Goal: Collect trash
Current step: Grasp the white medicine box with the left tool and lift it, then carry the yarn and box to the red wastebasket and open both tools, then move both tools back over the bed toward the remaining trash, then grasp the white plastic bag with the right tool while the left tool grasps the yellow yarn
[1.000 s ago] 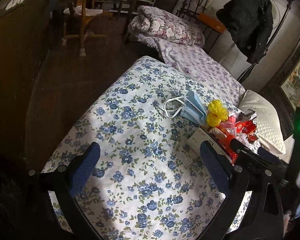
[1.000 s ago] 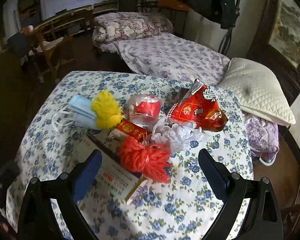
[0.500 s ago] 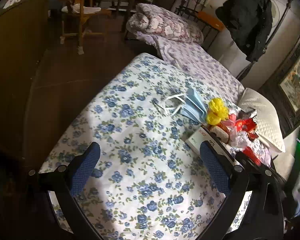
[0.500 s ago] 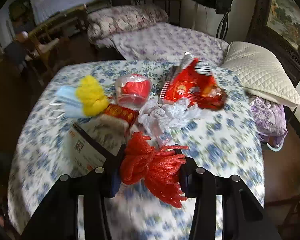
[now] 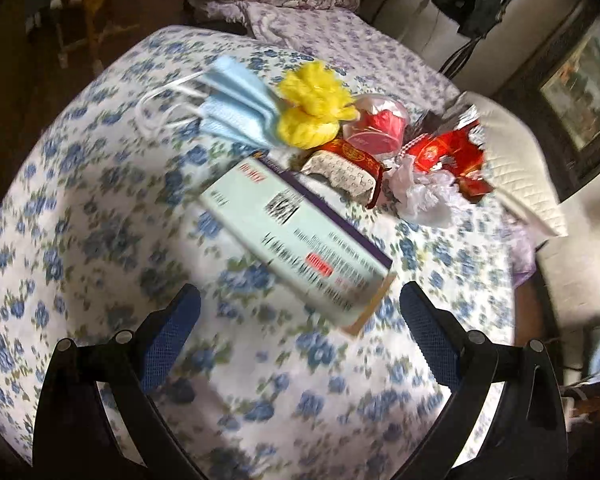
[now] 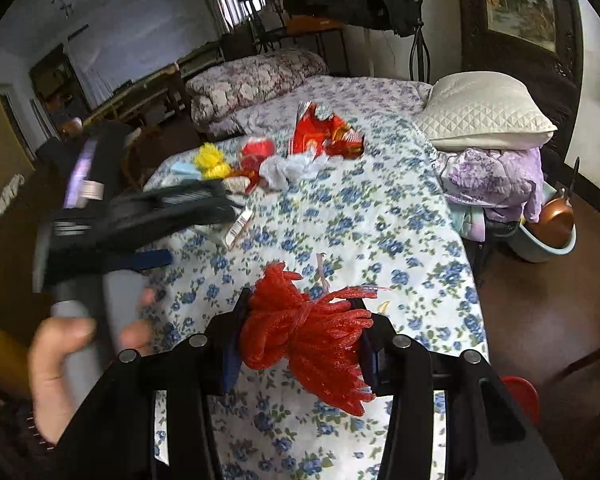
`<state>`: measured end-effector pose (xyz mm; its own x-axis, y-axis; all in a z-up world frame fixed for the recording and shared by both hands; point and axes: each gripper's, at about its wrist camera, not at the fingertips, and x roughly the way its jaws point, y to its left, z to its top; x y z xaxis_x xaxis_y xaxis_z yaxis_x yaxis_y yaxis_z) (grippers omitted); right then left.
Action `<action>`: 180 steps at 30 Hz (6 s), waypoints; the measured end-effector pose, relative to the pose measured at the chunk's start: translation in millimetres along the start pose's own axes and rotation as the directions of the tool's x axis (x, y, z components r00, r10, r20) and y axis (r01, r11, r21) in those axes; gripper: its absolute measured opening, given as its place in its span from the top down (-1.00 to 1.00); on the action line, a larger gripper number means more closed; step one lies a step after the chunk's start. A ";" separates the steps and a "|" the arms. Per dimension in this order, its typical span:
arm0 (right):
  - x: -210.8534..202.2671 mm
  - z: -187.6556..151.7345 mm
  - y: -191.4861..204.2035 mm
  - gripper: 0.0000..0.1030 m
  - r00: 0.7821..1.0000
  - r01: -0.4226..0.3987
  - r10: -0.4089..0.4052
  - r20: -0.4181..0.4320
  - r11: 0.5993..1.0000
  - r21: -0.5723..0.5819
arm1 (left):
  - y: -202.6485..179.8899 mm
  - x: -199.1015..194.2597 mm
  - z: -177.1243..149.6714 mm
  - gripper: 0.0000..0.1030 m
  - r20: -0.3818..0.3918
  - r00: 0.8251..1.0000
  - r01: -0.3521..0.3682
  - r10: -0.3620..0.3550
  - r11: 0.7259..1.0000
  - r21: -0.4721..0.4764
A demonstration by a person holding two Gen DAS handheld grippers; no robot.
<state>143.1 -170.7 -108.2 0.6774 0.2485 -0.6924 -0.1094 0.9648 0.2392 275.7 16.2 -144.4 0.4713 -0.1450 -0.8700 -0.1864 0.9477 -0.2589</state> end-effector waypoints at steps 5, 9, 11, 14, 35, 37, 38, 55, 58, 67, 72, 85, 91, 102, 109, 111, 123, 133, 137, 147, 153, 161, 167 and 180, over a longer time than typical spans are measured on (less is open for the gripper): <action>-14.6 2.9 -9.7 0.09 0.999 -0.040 0.039 0.037 0.999 0.025 | -10.5 14.1 9.2 -0.86 0.022 0.992 -0.121 0.121 0.993 -0.003; -20.2 3.4 -15.4 0.08 0.997 -0.050 0.047 0.054 0.998 0.042 | -12.3 20.2 13.9 -0.83 0.055 0.984 -0.171 0.172 0.985 -0.013; -21.0 2.5 -16.9 0.08 0.997 -0.055 0.052 0.054 0.997 0.050 | -9.6 17.8 15.0 -0.67 0.074 0.982 -0.171 0.172 0.985 -0.023; -20.5 2.1 -16.6 0.08 0.997 -0.061 0.059 0.052 0.997 0.055 | 0.2 11.7 18.2 -0.13 0.091 0.986 -0.133 0.136 0.990 -0.037; -37.2 -11.3 -9.5 0.08 0.988 -0.135 0.130 0.082 0.989 0.055 | 33.9 -81.2 -57.7 0.49 0.158 0.986 0.027 -0.049 0.990 0.136; -39.1 -12.4 -12.6 0.08 0.988 -0.135 0.129 0.086 0.989 0.063 | 27.4 -83.5 -64.0 0.49 0.150 0.987 0.035 -0.058 0.988 0.150; -40.2 -12.8 -14.9 0.08 0.988 -0.135 0.129 0.088 0.989 0.068 | 24.6 -83.7 -66.6 0.49 0.147 0.987 0.038 -0.061 0.987 0.156; -82.1 -48.6 -147.2 0.08 0.993 0.104 -0.110 0.036 0.986 0.134 | -146.9 -84.7 -150.5 0.49 0.011 0.982 0.160 -0.188 0.864 0.477; -89.7 -80.6 -198.9 0.08 0.976 0.216 -0.214 -0.031 0.962 0.166 | -197.1 -78.2 -182.3 0.49 -0.040 0.975 0.203 -0.219 0.803 0.561; -90.3 -172.6 -313.3 0.08 0.942 0.332 -0.287 -0.173 0.872 0.359 | -297.5 -17.3 -267.2 0.49 -0.219 0.955 0.296 -0.200 0.678 0.673; -67.2 -199.1 -337.3 0.08 0.949 0.302 -0.231 -0.215 0.859 0.412 | -316.5 18.2 -294.3 0.49 -0.278 0.950 0.299 -0.140 0.652 0.696; 2.3 -225.7 -371.3 -0.24 0.927 0.346 -0.235 -0.291 0.836 0.425 | -332.8 58.5 -311.8 0.49 -0.325 0.943 0.294 -0.070 0.635 0.714; 0.3 -244.7 -382.4 -0.32 0.907 0.377 -0.232 -0.351 0.817 0.436 | -337.1 76.2 -326.0 0.49 -0.366 0.930 0.309 -0.043 0.630 0.712; -24.0 -298.5 -394.6 -0.34 0.888 0.389 -0.170 -0.427 0.773 0.502 | -338.8 160.0 -378.6 0.49 -0.606 0.790 0.407 0.093 0.659 0.632; -29.5 -308.8 -404.2 -0.34 0.882 0.406 -0.173 -0.438 0.752 0.520 | -337.7 179.3 -391.6 0.41 -0.678 0.725 0.445 0.126 0.665 0.600; -29.3 -309.0 -404.7 -0.34 0.882 0.406 -0.173 -0.438 0.752 0.520 | -338.8 181.1 -393.3 0.22 -0.685 0.716 0.446 0.132 0.668 0.595; -34.9 -304.8 -399.8 -0.33 0.873 0.422 -0.186 -0.451 0.753 0.505 | -350.1 141.0 -368.2 -0.46 -0.617 0.786 0.460 0.022 0.645 0.610; -52.5 -264.9 -363.4 -0.33 0.893 0.393 -0.220 -0.392 0.804 0.445 | -343.7 41.5 -330.1 -0.73 -0.457 0.873 0.459 -0.170 0.605 0.651; -64.8 -244.0 -342.1 -0.52 0.897 0.397 -0.253 -0.363 0.822 0.408 | -329.1 -0.3 -305.1 -0.79 -0.392 0.886 0.457 -0.249 0.615 0.643; -116.0 -162.8 -249.2 -0.83 0.935 0.348 -0.320 -0.154 0.909 0.229 | -243.6 -102.7 -212.6 -0.87 -0.052 0.942 0.285 -0.331 0.707 0.647; -112.6 -116.8 -181.9 -0.85 0.959 0.280 -0.272 -0.081 0.951 0.127 | -162.8 -123.8 -141.2 -0.87 0.148 0.962 0.104 -0.229 0.809 0.579; -79.8 -65.5 -92.6 -0.87 0.987 0.158 -0.157 -0.042 0.987 0.031 | -57.4 -98.6 -40.2 -0.87 0.276 0.959 -0.033 -0.064 0.942 0.334; -47.3 -37.7 -45.2 -0.87 0.992 0.114 -0.115 -0.052 0.993 -0.030 | 3.3 -90.9 -2.5 -0.87 0.355 0.929 -0.178 0.107 0.968 0.174; 95.9 88.1 30.8 -0.88 0.986 0.158 -0.164 -0.034 0.979 -0.132 | 76.6 -109.6 23.1 -0.86 0.386 0.901 -0.190 0.197 0.980 -0.057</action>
<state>268.8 -124.7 -107.2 0.6613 0.0901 -0.7447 -0.0963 0.9947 0.0348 229.7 111.2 -59.2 0.7207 0.1659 -0.6732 -0.3213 0.9403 -0.1122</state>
